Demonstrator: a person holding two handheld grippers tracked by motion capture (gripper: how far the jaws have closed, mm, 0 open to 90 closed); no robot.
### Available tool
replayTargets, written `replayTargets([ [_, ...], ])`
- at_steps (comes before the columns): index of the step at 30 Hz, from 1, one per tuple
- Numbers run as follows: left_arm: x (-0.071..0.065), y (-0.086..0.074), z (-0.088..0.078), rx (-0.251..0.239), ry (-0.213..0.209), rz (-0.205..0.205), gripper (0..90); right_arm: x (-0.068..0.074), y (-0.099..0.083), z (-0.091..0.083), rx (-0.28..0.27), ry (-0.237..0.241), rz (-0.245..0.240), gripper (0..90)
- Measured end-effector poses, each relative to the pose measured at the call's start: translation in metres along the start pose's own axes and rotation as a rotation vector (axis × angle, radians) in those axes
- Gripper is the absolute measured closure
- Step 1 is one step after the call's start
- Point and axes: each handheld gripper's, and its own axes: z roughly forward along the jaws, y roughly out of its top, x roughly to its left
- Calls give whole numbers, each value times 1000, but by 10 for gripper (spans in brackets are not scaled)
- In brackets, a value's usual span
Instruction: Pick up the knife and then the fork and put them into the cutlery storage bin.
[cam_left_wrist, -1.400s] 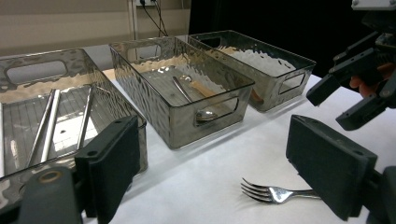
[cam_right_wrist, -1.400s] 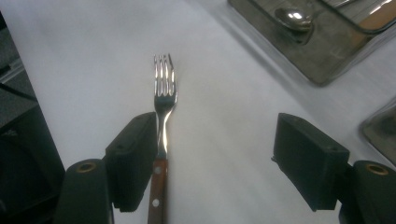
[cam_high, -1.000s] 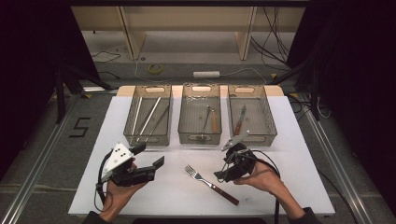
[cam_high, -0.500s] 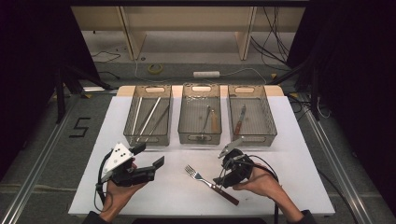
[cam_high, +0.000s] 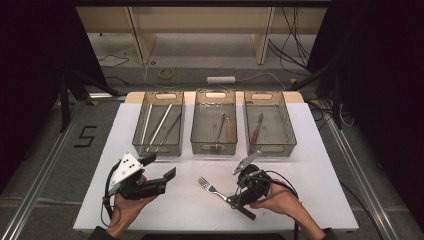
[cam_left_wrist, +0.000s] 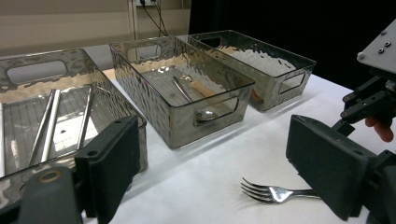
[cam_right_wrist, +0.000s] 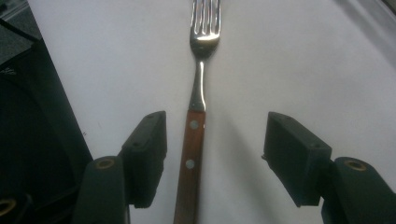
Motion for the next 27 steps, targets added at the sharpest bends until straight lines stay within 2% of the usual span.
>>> replayTargets([
  [13, 0, 0, 0, 1, 0, 0, 174, 5, -5, 6, 36, 9, -4, 487],
  [27, 0, 0, 0, -1, 1, 1, 174, 9, -9, 10, 51, 15, -10, 565],
])
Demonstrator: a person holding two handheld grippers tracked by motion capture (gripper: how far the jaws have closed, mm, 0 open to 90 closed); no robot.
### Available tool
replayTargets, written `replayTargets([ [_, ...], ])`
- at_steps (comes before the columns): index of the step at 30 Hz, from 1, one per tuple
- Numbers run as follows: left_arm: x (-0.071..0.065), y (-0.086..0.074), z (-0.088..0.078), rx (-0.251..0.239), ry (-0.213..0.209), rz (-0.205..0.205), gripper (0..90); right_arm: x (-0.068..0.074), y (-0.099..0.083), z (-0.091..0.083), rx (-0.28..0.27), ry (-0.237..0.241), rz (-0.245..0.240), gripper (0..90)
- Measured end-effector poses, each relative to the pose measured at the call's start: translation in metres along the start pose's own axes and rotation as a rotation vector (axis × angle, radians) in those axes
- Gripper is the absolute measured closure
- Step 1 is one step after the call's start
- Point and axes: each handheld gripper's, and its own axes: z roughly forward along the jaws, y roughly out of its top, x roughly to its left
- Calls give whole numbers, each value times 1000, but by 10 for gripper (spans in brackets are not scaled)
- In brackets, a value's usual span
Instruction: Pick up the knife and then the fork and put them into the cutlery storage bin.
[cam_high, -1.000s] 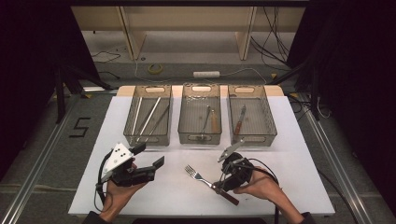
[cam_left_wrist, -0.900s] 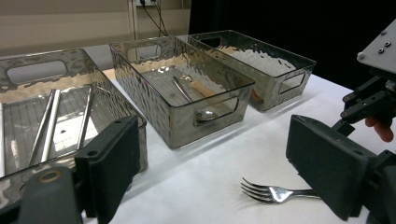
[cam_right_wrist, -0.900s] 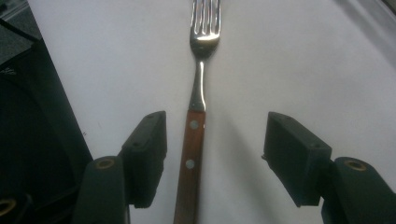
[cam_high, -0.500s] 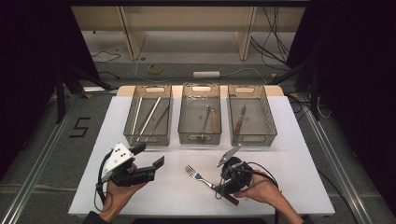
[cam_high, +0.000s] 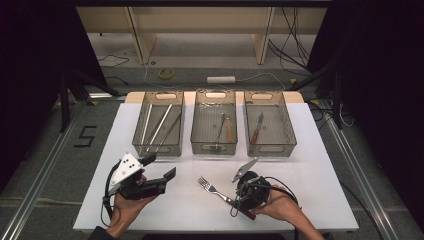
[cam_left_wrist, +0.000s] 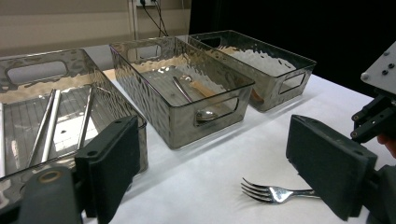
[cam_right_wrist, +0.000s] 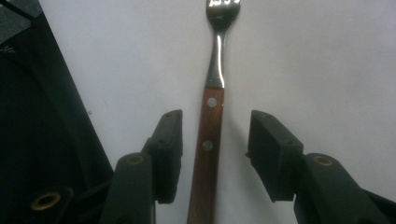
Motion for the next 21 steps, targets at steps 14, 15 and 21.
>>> replayTargets([
  [14, 0, 0, 0, 0, 0, 1, 174, 8, -2, 16, 52, -63, -29, 648],
  [15, 0, 0, 0, 0, 0, 1, 174, 8, -2, 16, 50, -68, -25, 656],
  [21, 0, 0, 0, -1, 0, 1, 174, 10, -3, 19, 61, -96, -49, 696],
])
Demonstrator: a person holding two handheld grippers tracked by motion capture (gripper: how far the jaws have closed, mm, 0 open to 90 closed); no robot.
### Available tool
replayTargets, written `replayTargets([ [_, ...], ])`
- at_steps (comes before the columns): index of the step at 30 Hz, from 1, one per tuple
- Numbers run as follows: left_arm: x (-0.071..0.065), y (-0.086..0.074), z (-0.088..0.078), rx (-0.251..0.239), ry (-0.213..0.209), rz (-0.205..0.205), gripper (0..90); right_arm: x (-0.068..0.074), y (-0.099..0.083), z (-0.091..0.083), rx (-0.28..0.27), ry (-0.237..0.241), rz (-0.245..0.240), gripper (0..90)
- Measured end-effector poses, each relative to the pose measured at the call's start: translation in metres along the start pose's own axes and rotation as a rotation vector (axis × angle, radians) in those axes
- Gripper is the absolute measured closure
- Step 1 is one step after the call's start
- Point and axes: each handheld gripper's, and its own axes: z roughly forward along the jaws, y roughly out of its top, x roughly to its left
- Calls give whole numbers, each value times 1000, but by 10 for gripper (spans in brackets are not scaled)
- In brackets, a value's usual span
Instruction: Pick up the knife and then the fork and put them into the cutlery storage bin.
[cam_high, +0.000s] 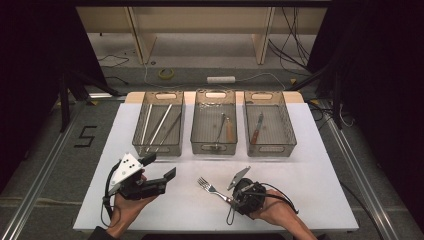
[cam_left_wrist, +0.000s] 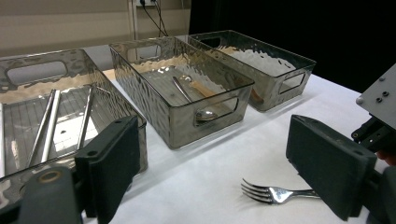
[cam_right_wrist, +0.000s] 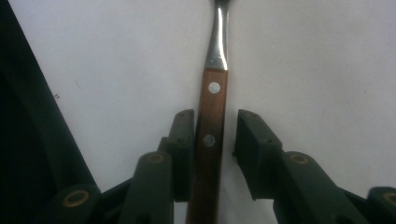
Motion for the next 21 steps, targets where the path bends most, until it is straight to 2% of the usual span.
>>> replayTargets([
  [12, 0, 0, 0, 3, -2, 2, 174, 0, -1, 0, -4, -12, -9, 761],
  [21, 0, 0, 0, 2, -2, 3, 174, -2, -1, 0, -5, -7, -33, 770],
])
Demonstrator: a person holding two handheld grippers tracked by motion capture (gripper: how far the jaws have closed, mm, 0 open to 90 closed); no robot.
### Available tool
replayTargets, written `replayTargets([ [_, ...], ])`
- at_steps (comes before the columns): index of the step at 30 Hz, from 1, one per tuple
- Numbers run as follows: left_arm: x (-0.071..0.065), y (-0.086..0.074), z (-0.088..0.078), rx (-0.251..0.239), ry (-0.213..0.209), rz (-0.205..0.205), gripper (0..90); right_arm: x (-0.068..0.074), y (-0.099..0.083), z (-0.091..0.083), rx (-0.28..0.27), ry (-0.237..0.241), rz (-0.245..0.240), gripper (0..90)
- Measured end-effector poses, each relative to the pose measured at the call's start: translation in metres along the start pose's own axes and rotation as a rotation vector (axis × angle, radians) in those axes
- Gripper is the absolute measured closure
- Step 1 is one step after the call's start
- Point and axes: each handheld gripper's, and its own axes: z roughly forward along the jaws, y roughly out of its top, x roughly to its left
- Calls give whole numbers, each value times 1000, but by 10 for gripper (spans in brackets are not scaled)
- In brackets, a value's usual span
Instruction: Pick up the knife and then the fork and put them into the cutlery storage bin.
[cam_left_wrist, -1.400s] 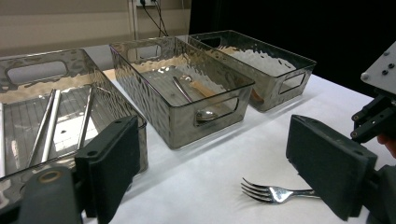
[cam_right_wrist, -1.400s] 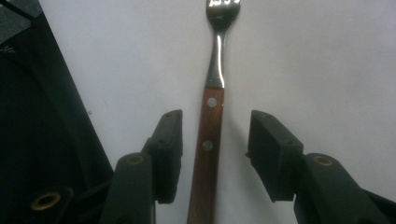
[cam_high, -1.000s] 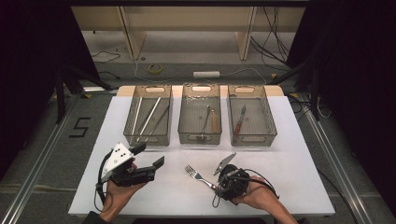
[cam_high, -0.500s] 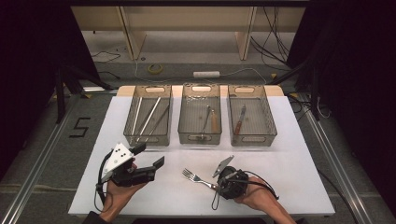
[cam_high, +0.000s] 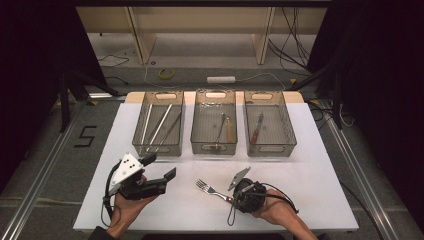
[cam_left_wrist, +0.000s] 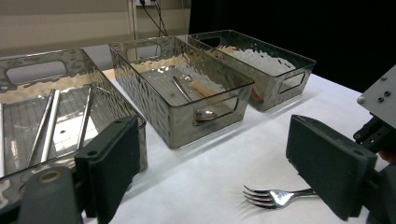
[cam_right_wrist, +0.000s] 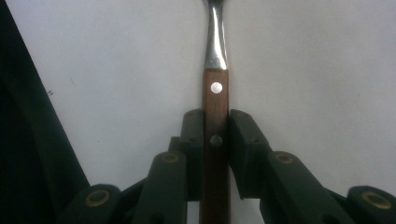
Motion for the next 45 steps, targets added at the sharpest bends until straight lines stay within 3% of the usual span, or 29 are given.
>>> replayTargets([
  [23, 0, 0, 0, 1, 2, 1, 174, -5, -1, -11, -41, -15, -3, 771],
  [45, 0, 0, 0, 1, 2, 0, 174, -15, -2, -32, -122, -54, 22, 772],
])
